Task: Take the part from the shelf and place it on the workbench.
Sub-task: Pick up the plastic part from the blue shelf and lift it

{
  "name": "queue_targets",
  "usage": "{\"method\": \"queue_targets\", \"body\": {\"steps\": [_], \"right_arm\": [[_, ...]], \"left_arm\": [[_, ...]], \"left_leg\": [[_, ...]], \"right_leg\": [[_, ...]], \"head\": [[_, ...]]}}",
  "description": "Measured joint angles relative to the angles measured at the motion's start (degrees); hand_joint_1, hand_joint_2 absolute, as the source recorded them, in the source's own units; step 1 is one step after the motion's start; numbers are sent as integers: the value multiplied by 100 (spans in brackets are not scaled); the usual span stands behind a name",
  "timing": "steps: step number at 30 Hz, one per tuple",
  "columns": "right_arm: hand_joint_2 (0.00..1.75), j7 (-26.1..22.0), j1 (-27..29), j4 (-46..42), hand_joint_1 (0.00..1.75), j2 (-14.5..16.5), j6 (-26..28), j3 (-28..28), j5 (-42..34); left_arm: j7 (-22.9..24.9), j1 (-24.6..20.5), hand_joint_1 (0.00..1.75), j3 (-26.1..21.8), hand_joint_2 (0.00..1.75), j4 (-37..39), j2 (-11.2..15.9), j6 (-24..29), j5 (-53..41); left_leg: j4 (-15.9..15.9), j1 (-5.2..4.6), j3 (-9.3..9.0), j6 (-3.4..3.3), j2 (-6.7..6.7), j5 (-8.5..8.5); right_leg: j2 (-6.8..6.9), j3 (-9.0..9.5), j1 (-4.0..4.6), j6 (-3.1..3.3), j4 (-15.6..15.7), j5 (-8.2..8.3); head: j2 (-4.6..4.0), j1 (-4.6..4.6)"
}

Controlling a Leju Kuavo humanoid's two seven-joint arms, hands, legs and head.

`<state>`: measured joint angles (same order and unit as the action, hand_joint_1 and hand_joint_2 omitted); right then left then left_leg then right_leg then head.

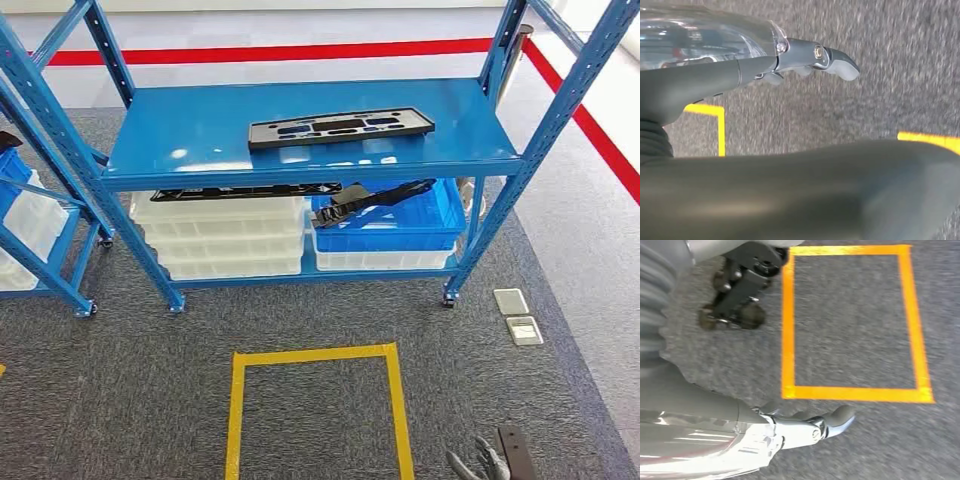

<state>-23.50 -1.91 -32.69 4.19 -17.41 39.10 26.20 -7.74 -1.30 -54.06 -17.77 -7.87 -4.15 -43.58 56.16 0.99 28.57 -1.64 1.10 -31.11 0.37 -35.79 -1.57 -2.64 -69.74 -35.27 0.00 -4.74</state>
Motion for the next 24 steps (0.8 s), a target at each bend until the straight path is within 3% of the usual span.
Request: {"method": "queue_targets", "body": {"steps": [3, 4, 7, 9, 10, 12, 13, 14, 15, 16, 18, 19, 21, 24], "right_arm": [[0, -38, 9, -315, 0, 38, -109, -43, -120], [0, -57, 18, -483, 0, 62, -155, -72, -182], [0, -89, 114, -1019, 0, 126, -270, -214, -361], [0, -97, 183, -1392, 0, 160, -326, -347, -469], [0, -100, 209, -1585, 0, 173, -346, -419, -521], [0, -104, 269, -1969, 0, 192, -384, -575, -619], [0, -105, 306, -2163, 0, 198, -399, -664, -667], [0, -105, 344, -2348, 0, 203, -410, -753, -712], [0, -105, 382, -2541, 0, 209, -421, -850, -758], [0, -105, 418, -2732, 0, 215, -427, -948, -802], [0, -105, 473, -3121, 0, 228, -435, -1162, -892], [0, -104, 496, -3304, 0, 233, -436, -1272, -934], [0, -103, 557, -3671, 0, 239, -435, -1499, -1017], [0, -103, 665, -4236, 0, 228, -428, -1839, -1142]], "left_arm": [[-31, -36, 0, -170, 0, 24, -34, -16, -91], [-45, -58, 0, -259, 0, 35, -46, -28, -137], [-86, -114, 0, -518, 0, 79, -81, -74, -259], [-120, -142, 0, -674, 0, 108, -108, -105, -327], [-137, -160, 0, -749, 0, 122, -118, -122, -356], [-167, -194, 0, -899, 0, 152, -140, -159, -402], [-180, -202, 0, -977, 0, 168, -151, -180, -421], [-192, -204, 0, -1050, 0, 184, -165, -202, -437], [-206, -205, 0, -1123, 0, 197, -180, -223, -449], [-218, -210, 0, -1191, 0, 209, -195, -247, -456], [-244, -234, 0, -1326, 0, 226, -217, -291, -464], [-255, -249, 0, -1392, 0, 234, -226, -312, -467], [-265, -274, 0, -1523, 0, 248, -242, -350, -469], [-270, -307, 0, -1703, 0, 272, -279, -412, -463]], "left_leg": [[92, 25, 9, 106, -3, -71], [137, 21, 26, 148, -5, -99], [178, 13, 48, 199, -6, -126], [305, 27, 94, 229, -17, -245], [527, 29, 193, 248, -23, -391], [1270, 23, 544, 266, -32, -758], [1625, 18, 718, 260, -33, -876], [1821, 10, 824, 240, -35, -893], [1798, -4, 833, 204, -39, -792], [1558, -25, 743, 153, -46, -595], [821, -90, 447, 10, -79, -171], [553, -121, 339, -44, -95, -53], [374, -159, 274, -97, -113, -26], [226, -136, 246, -105, -95, 0]], "right_leg": [[8, 346, -18, -38, 780, 333], [5, 424, -18, -15, 980, 385], [-13, 420, 3, 133, 1028, 350], [-18, 419, 2, 199, 1024, 353], [-19, 415, 0, 224, 1027, 356], [-20, 404, 15, 251, 1028, 355], [-21, 402, 28, 258, 1027, 353], [-25, 405, 43, 264, 1027, 349], [-33, 414, 59, 270, 1027, 345], [-43, 428, 74, 276, 1027, 341], [-58, 447, 101, 282, 1029, 331], [-64, 445, 105, 277, 1028, 329], [-68, 426, 99, 244, 1031, 335], [-62, 395, 90, 158, 990, 288]], "head": [[0, 5], [0, 8], [0, 14], [0, 13], [0, 13], [0, 13], [0, 13], [0, 13], [0, 13], [0, 13], [0, 14], [0, 14], [0, 16], [0, 19]]}}
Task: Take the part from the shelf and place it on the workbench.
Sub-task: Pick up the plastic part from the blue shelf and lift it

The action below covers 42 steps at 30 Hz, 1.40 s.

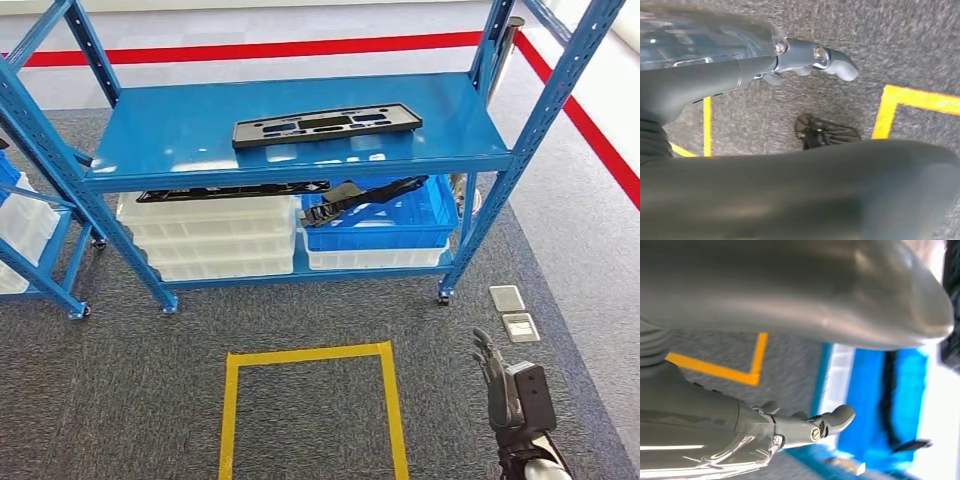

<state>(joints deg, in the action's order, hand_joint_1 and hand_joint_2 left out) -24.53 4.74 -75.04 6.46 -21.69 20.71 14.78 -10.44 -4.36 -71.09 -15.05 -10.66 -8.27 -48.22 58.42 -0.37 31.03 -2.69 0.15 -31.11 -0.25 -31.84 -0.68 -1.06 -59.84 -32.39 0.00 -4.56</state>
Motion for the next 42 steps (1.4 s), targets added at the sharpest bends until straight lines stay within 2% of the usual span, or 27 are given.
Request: {"method": "queue_targets", "body": {"steps": [2, 4, 5, 6, 7, 9, 11, 14, 16, 17, 19, 20, 21, 22, 24, 25, 26, 29, 31, 33, 35, 36, 37, 39, 40, 41, 42], "right_arm": [[0, -1, 33, -357, 0, -22, 17, -214, -86], [0, -8, 79, -713, 0, -47, 42, -435, -180], [0, -19, 109, -888, 0, -62, 56, -548, -229], [0, -38, 132, -1066, 0, -79, 67, -659, -280], [0, -61, 143, -1239, 0, -97, 77, -765, -331], [0, -114, 142, -1615, 0, -144, 97, -980, -436], [0, -164, 132, -1983, 0, -188, 120, -1200, -536], [0, -249, 133, -2555, 0, -264, 149, -1563, -711], [0, -329, 114, -2909, 0, -322, 173, -1820, -862], [0, -359, 108, -3038, 0, -343, 183, -1926, -916], [0, -381, 118, -3207, 0, -374, 190, -2077, -963], [0, -383, 125, -3263, 0, -390, 192, -2132, -972], [0, -384, 130, -3308, 0, -404, 194, -2173, -979], [0, -385, 133, -3347, 0, -415, 196, -2208, -984], [0, -392, 135, -3419, 0, -431, 201, -2262, -990], [0, -398, 134, -3452, 0, -437, 204, -2286, -991], [0, -404, 135, -3479, 0, -441, 209, -2307, -992], [0, -413, 152, -3546, 0, -463, 227, -2351, -990], [0, -420, 159, -3591, 0, -483, 245, -2371, -987], [0, -428, 175, -3615, 0, -510, 259, -2382, -987], [0, -440, 219, -3619, 0, -536, 267, -2389, -990], [0, -452, 243, -3619, 0, -547, 269, -2392, -993], [0, -464, 260, -3621, 0, -559, 270, -2395, -996], [0, -484, 274, -3634, 0, -579, 270, -2400, -1002], [0, -487, 278, -3642, 0, -586, 270, -2404, -1004], [0, -489, 283, -3654, 0, -591, 270, -2408, -1008], [0, -490, 293, -3665, 0, -596, 269, -2414, -1011]], "left_arm": [[-2, -16, 0, -105, 0, 18, -31, -41, 5], [-2, -22, 0, -210, 0, 34, -61, -85, 6], [-1, -23, 0, -260, 0, 43, -76, -103, 6], [-1, -26, 0, -307, 0, 50, -90, -121, 6], [-1, -30, 0, -346, 0, 58, -102, -139, 7], [-1, -48, 0, -423, 0, 68, -125, -176, 9], [-1, -66, 0, -499, 0, 77, -141, -214, 12], [-1, -83, 0, -625, 0, 101, -156, -292, 16], [-1, -99, 0, -704, 0, 116, -164, -370, 20], [-1, -106, 0, -735, 0, 121, -169, -401, 22], [0, -111, 0, -784, 0, 134, -178, -429, 22], [1, -107, 0, -801, 0, 140, -180, -432, 22], [1, -101, 0, -814, 0, 145, -181, -433, 22], [1, -97, 0, -823, 0, 149, -182, -434, 22], [1, -97, 0, -833, 0, 150, -182, -436, 22], [0, -100, 0, -837, 0, 150, -182, -436, 22], [0, -106, 0, -840, 0, 150, -184, -436, 22], [-1, -117, 0, -861, 0, 158, -190, -436, 22], [-6, -115, 0, -882, 0, 162, -193, -436, 22], [-11, -121, 0, -894, 0, 164, -198, -436, 21], [-12, -121, 0, -901, 0, 165, -203, -436, 21], [-13, -118, 0, -903, 0, 165, -204, -436, 20], [-15, -116, 0, -905, 0, 165, -204, -436, 20], [-18, -112, 0, -907, 0, 165, -206, -436, 19], [-20, -115, 0, -908, 0, 165, -208, -436, 19], [-22, -119, 0, -909, 0, 165, -209, -436, 17], [-25, -124, 0, -911, 0, 165, -211, -436, 15]], "left_leg": [[-78, 32, -17, -2, 22, 38], [-83, 30, -14, -11, 33, 44], [-81, 29, -15, -11, 39, 43], [-78, 29, -19, -9, 44, 42], [-76, 30, -26, -5, 46, 39], [-59, 24, -42, 24, 47, 21], [-20, 4, -26, 75, 43, -1], [6, -1, -1, 141, 42, -13], [171, 12, 62, 198, 37, -156], [420, 27, 170, 235, 34, -314], [1175, 60, 513, 292, 32, -665], [1489, 74, 662, 308, 32, -756], [1619, 83, 730, 314, 32, -741], [1518, 89, 693, 310, 32, -613], [803, 91, 382, 272, 26, -188], [449, 83, 227, 249, 18, -35], [201, 73, 123, 228, 11, 30], [31, 54, 69, 183, 2, -11], [-24, 72, 30, 128, 9, 5], [-57, 83, -9, 70, 22, 3], [-57, 74, -28, 36, 29, -24], [-56, 69, -45, 30, 30, -42], [-55, 67, -74, 33, 28, -65], [-54, 67, -167, 59, 25, -133], [-48, 57, -207, 83, 25, -172], [-40, 49, -227, 107, 24, -204], [-38, 41, -234, 129, 25, -227]], "right_leg": [[4, -166, -1, -38, -382, -268], [5, -486, -3, -70, -1098, -607], [6, -604, -6, -85, -1365, -678], [7, -634, -9, -98, -1438, -634], [10, -552, -15, -109, -1271, -479], [22, -191, -23, -112, -515, -75], [28, 45, -17, -65, 24, 94], [14, 52, -12, 41, 102, 85], [15, 52, -39, 106, 116, 99], [20, 51, -51, 133, 121, 102], [28, 43, -50, 159, 120, 97], [28, 42, -49, 161, 119, 95], [25, 46, -49, 160, 119, 92], [19, 57, -49, 156, 118, 87], [6, 89, -51, 133, 119, 67], [0, 97, -43, 112, 116, 54], [-1, 91, -37, 86, 113, 46], [1, 76, -31, -13, 132, 43], [6, 55, -36, -67, 35, -44], [9, -202, -38, -94, -501, -326], [9, -622, -37, -112, -1254, -590], [8, -754, -36, -117, -1450, -583], [10, -773, -36, -119, -1415, -454], [16, -519, -35, -102, -765, 7], [20, -361, -24, -85, -411, 174], [23, -243, -14, -55, -148, 250], [22, -186, -2, -24, -16, 249]], "head": [[0, 1], [0, 1], [0, 1], [0, 1], [0, 1], [0, 1], [0, 1], [0, -1], [0, -2], [0, -3], [0, -3], [0, -3], [0, -3], [0, -3], [0, -3], [0, -3], [0, -3], [0, -1], [0, 0], [0, 1], [0, 1], [0, 1], [0, 1], [0, 1], [0, 1], [0, 2], [0, 1]]}}
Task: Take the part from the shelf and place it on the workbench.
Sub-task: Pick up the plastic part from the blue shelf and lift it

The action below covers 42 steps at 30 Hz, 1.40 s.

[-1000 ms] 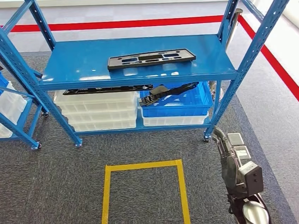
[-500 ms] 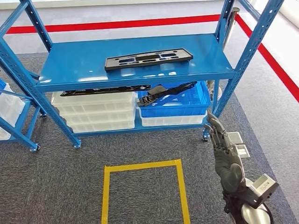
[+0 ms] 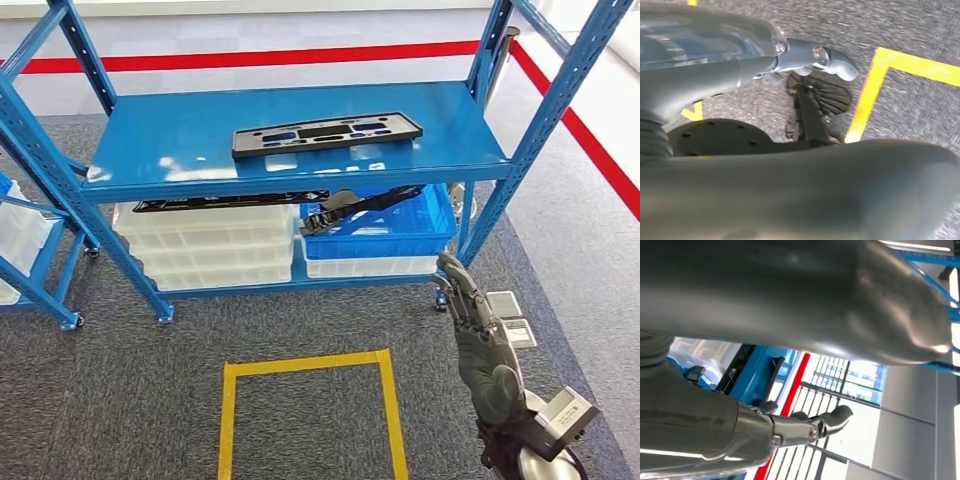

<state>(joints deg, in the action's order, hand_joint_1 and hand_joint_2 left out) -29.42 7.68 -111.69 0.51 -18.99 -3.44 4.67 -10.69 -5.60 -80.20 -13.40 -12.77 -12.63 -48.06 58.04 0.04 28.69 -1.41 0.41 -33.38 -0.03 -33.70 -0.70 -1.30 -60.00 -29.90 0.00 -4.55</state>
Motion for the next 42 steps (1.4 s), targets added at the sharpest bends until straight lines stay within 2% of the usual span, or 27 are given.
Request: {"method": "queue_targets", "body": {"steps": [3, 5, 6, 8, 9, 10, 11, 13, 14, 15, 17, 19, 20, 21, 23, 24, 25, 26, 28, 30, 32, 35, 37, 39, 40, 41, 42], "right_arm": [[0, -4, 32, -26, 0, -15, 0, -19, -9], [0, -7, 33, -49, 0, -19, 0, -30, -15], [0, -8, 34, -60, 0, -20, 0, -36, -17], [0, -8, 40, -64, 0, -20, -1, -40, -19], [0, -8, 45, -64, 0, -20, -2, -41, -19], [0, -8, 50, -63, 0, -20, -2, -41, -19], [0, -8, 54, -63, 0, -20, -2, -41, -19], [0, -8, 58, -64, 0, -20, -2, -43, -19], [0, -8, 55, -64, 0, -20, -2, -44, -19], [0, -8, 52, -67, 0, -20, -2, -45, -20], [0, -8, 50, -73, 0, -20, -2, -46, -21], [0, -8, 54, -79, 0, -23, -2, -50, -23], [0, -9, 49, -82, 0, -27, -1, -53, -24], [0, -9, 44, -84, 0, -32, 2, -56, -25], [0, -10, 51, -86, 0, -42, 8, -63, -26], [0, -10, 63, -85, 0, -45, 11, -64, -26], [0, -10, 73, -85, 0, -49, 12, -66, -26], [0, -10, 79, -86, 0, -55, 13, -68, -26], [0, -10, 84, -90, 0, -67, 13, -69, -26], [0, -9, 93, -92, 0, -74, 13, -70, -26], [0, -9, 111, -96, 0, -76, 14, -72, -27], [0, -10, 115, -110, 0, -77, 14, -72, -28], [0, -10, 110, -117, 0, -77, 13, -72, -29], [0, -10, 113, -117, 0, -77, 13, -72, -31], [0, -10, 116, -116, 0, -77, 13, -72, -33], [0, -10, 118, -116, 0, -77, 13, -72, -36], [0, -10, 119, -117, 0, -77, 14, -72, -40]], "left_arm": [[-8, -16, 0, -1, 0, 2, -5, 0, -4], [-14, -27, 0, -1, 0, 2, -7, 0, -5], [-16, -29, 0, -1, 0, 2, -7, 0, -5], [-17, -15, 0, -2, 0, 2, -6, 0, -8], [-16, -3, 0, -2, 0, 2, -6, 0, -9], [-16, 9, 0, -2, 0, 2, -6, 0, -9], [-16, 16, 0, -1, 0, 2, -6, 0, -10], [-17, 19, 0, -2, 0, 2, -6, 0, -10], [-19, 18, 0, -2, 0, 2, -6, 0, -11], [-20, 14, 0, -3, 0, 2, -6, 1, -11], [-23, 9, 0, -4, 0, 2, -6, 2, -11], [-26, 13, 0, -4, 0, 2, -6, 4, -11], [-27, 14, 0, -4, 0, 2, -6, 5, -11], [-28, 12, 0, -4, 0, 2, -7, 6, -11], [-29, 8, 0, -4, 0, 2, -8, 7, -12], [-30, 9, 0, -4, 0, 2, -8, 7, -13], [-31, 14, 0, -4, 0, 2, -8, 8, -13], [-33, 17, 0, -4, 0, 2, -8, 9, -14], [-39, 23, 0, -4, 0, 2, -9, 11, -15], [-45, 14, 0, -4, 0, 2, -10, 11, -18], [-47, 6, 0, -4, 0, 2, -10, 11, -20], [-51, -5, 0, -4, 0, 2, -9, 11, -20], [-59, -20, 0, -4, 0, 2, -8, 11, -21], [-64, -14, 0, -4, 0, 2, -8, 10, -26], [-64, -3, 0, -4, 0, 2, -8, 10, -27], [-66, 8, 0, -4, 0, 2, -8, 9, -28], [-67, 15, 0, -4, 0, 2, -8, 9, -29]], "left_leg": [[-7, -2, -18, 60, 4, -51], [256, 7, 85, 123, 2, -210], [563, 18, 244, 153, 1, -345], [1355, 45, 713, 197, 0, -603], [1622, 52, 905, 207, 0, -620], [1698, 56, 1010, 207, 0, -525], [1548, 55, 1008, 195, 0, -314], [871, 42, 797, 134, -4, 189], [574, 25, 687, 95, -7, 339], [379, 5, 608, 57, -10, 381], [247, -25, 548, 1, -15, 314], [157, 2, 462, -41, -24, 284], [121, 18, 404, -63, -27, 277], [90, 32, 350, -85, -29, 267], [76, 30, 291, -117, -28, 222], [76, 28, 263, -123, -28, 193], [76, 27, 225, -119, -29, 159], [76, 28, 173, -109, -30, 120], [73, 31, 45, -77, -31, 32], [76, 21, -34, -23, -31, -44], [95, 6, -79, 47, -29, -92], [255, 11, -81, 127, -29, -184], [761, 28, 190, 190, -30, -428], [1433, 44, 640, 233, -30, -668], [1608, 46, 803, 236, -30, -666], [1578, 43, 869, 224, -30, -538], [1347, 35, 839, 196, -30, -300]], "right_leg": [[-15, 33, -3, 91, 60, -75], [-4, 85, -40, 155, 81, -108], [4, 115, -52, 180, 83, -131], [9, 171, -56, 205, 83, -189], [3, 209, -57, 204, 83, -223], [-5, 258, -57, 198, 83, -260], [-12, 322, -57, 189, 83, -303], [-20, 459, -61, 160, 92, -395], [-27, 510, -56, 132, 97, -438], [-28, 536, -57, 99, 107, -467], [-31, 557, -53, 18, 110, -463], [-22, 567, -58, -40, 39, -468], [-20, 518, -56, -58, -98, -530], [-18, 403, -55, -70, -335, -642], [-18, -16, -51, -92, -1020, -920], [-17, -224, -51, -99, -1295, -988], [-17, -361, -50, -103, -1409, -950], [-15, -396, -50, -102, -1309, -785], [-9, -237, -47, -82, -685, -270], [10, -116, -21, -34, -183, -84], [24, -109, -2, 47, -74, -133], [20, -5, -41, 156, -55, -111], [21, 47, -57, 203, -47, -146], [12, 76, -53, 227, -47, -193], [4, 103, -48, 229, -47, -220], [-4, 144, -43, 226, -48, -252], [-10, 200, -37, 222, -47, -287]], "head": [[0, -1], [0, -4], [0, -5], [0, -8], [0, -8], [0, -9], [0, -9], [0, -8], [0, -9], [0, -9], [0, -10], [0, -8], [0, -6], [0, -4], [0, -1], [0, -2], [0, -2], [0, -2], [0, -2], [0, 1], [0, -1], [0, -8], [0, -14], [0, -16], [0, -15], [0, -15], [0, -15]]}}
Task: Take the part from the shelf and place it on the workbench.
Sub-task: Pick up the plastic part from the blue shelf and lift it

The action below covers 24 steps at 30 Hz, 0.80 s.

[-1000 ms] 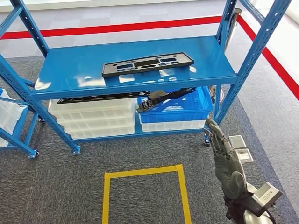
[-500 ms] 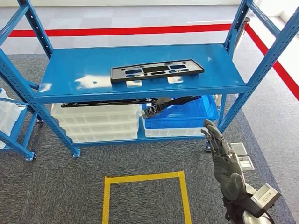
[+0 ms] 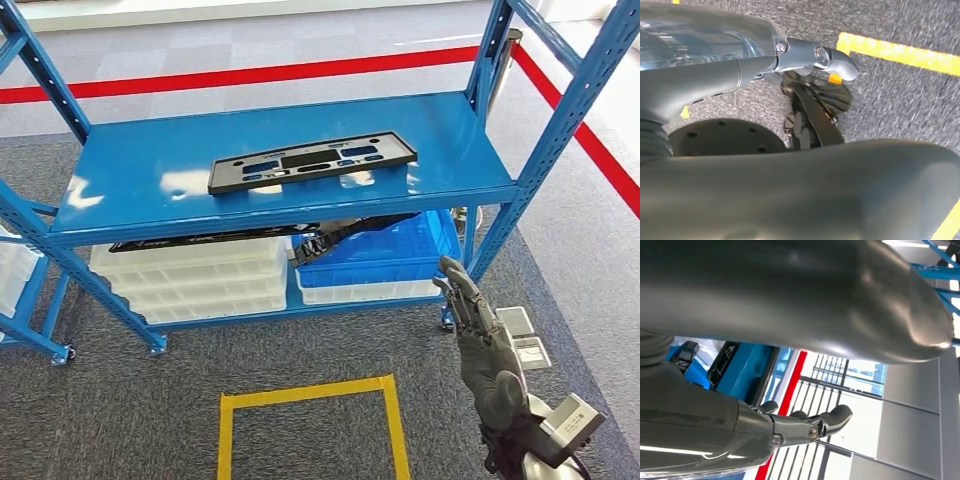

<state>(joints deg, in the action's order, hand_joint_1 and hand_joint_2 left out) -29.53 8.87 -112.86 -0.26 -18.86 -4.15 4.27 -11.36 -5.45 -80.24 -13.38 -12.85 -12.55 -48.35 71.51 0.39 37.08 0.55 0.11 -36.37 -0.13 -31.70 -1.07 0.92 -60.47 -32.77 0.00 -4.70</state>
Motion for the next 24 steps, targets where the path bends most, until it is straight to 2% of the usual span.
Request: {"method": "queue_targets", "body": {"steps": [1, 2, 3, 5, 8, 9, 10, 12, 13, 14, 15, 16, 17, 18, 19, 22, 24], "right_arm": [[0, 0, -1, 0, 0, 0, 0, -1, -3], [0, -1, -3, 1, 0, 0, 1, -1, -5], [0, -1, -5, 3, 0, 0, 1, -2, -7], [0, -3, -5, 6, 0, 0, 1, -3, -9], [0, -12, -16, -11, 0, -3, 1, -6, -14], [0, -14, -23, -17, 0, -4, 2, -8, -15], [0, -16, -23, -21, 0, -8, 3, -9, -15], [0, -17, -22, -21, 0, -19, 6, -13, -13], [0, -18, -18, -21, 0, -27, 8, -14, -10], [0, -18, -16, -21, 0, -34, 9, -15, -6], [0, -19, -17, -21, 0, -42, 9, -16, 1], [0, -20, -18, -21, 0, -47, 9, -17, 9], [0, -22, -21, -19, 0, -54, 10, -19, 19], [0, -27, -24, -21, 0, -61, 12, -20, 28], [0, -33, -26, -26, 0, -69, 15, -21, 36], [0, -53, -26, -48, 0, -89, 20, -22, 45], [0, -64, -38, -70, 0, -93, 21, -22, 45]], "left_arm": [[-2, 5, 0, 0, 0, 0, 2, 0, -1], [-3, 8, 0, 0, 0, 0, 11, 0, -2], [-5, 7, 0, 1, 0, 0, 20, -1, -6], [-8, 18, 0, 2, 0, 0, 37, -2, -15], [-19, 24, 0, 2, 0, 0, 34, -5, -25], [-23, 14, 0, 2, 0, 0, 34, -6, -27], [-26, 4, 0, 2, 0, 0, 33, -7, -28], [-29, -5, 0, 3, 0, 0, 33, -9, -32], [-30, -3, 0, 4, 0, 0, 33, -13, -33], [-30, 3, 0, 4, 0, 0, 33, -16, -34], [-31, 9, 0, 4, 0, 0, 33, -20, -34], [-31, 12, 0, 4, 0, 0, 33, -24, -34], [-33, 13, 0, 4, 0, 0, 33, -26, -34], [-36, 8, 0, 4, 0, 0, 33, -28, -35], [-39, 2, 0, 4, 0, 0, 33, -32, -36], [-45, -19, 0, 5, 0, 0, 33, -41, -42], [-56, -34, 0, 6, 0, 0, 33, -44, -43]], "left_leg": [[-342, -18, -84, -46, 0, 283], [-627, -47, -160, -104, 0, 464], [-849, -85, -211, -165, -1, 515], [-991, -141, -246, -253, -12, 479], [-1156, -104, -367, -299, -18, 588], [-1205, -78, -415, -315, -12, 597], [-1235, -58, -458, -332, -6, 591], [-1248, -49, -520, -356, -5, 540], [-1247, -48, -554, -355, -6, 505], [-1247, -45, -597, -344, -8, 467], [-1246, -41, -652, -327, -12, 424], [-1244, -36, -717, -306, -15, 374], [-1242, -41, -771, -277, -18, 326], [-1236, -48, -808, -246, -20, 281], [-1236, -55, -828, -220, -22, 251], [-1256, -54, -848, -162, -21, 202], [-1053, -44, -766, -104, -20, 84]], "right_leg": [[0, 56, 3, -7, 4, -37], [1, 104, 5, -17, 9, -67], [1, 126, -1, -36, 15, -91], [-4, 151, -10, -103, 36, -129], [-8, 213, 7, -188, 5, -227], [-7, 152, 12, -205, -150, -317], [-6, 13, 7, -219, -425, -446], [-5, -414, 2, -258, -1132, -690], [-5, -587, 0, -275, -1361, -700], [-4, -673, -1, -288, -1397, -596], [-3, -652, -2, -298, -1213, -379], [2, -552, -5, -304, -865, -107], [7, -437, 0, -306, -545, 95], [10, -329, 5, -288, -268, 207], [11, -271, 14, -259, -120, 231], [-1, -230, 26, -146, -47, 150], [8, -191, 2, -77, -32, 115]], "head": [[0, 0], [0, 1], [0, 1], [0, 1], [0, 2], [0, 4], [0, 6], [0, 10], [0, 10], [0, 10], [0, 11], [0, 12], [0, 12], [0, 12], [0, 10], [0, 10], [0, 6]]}}
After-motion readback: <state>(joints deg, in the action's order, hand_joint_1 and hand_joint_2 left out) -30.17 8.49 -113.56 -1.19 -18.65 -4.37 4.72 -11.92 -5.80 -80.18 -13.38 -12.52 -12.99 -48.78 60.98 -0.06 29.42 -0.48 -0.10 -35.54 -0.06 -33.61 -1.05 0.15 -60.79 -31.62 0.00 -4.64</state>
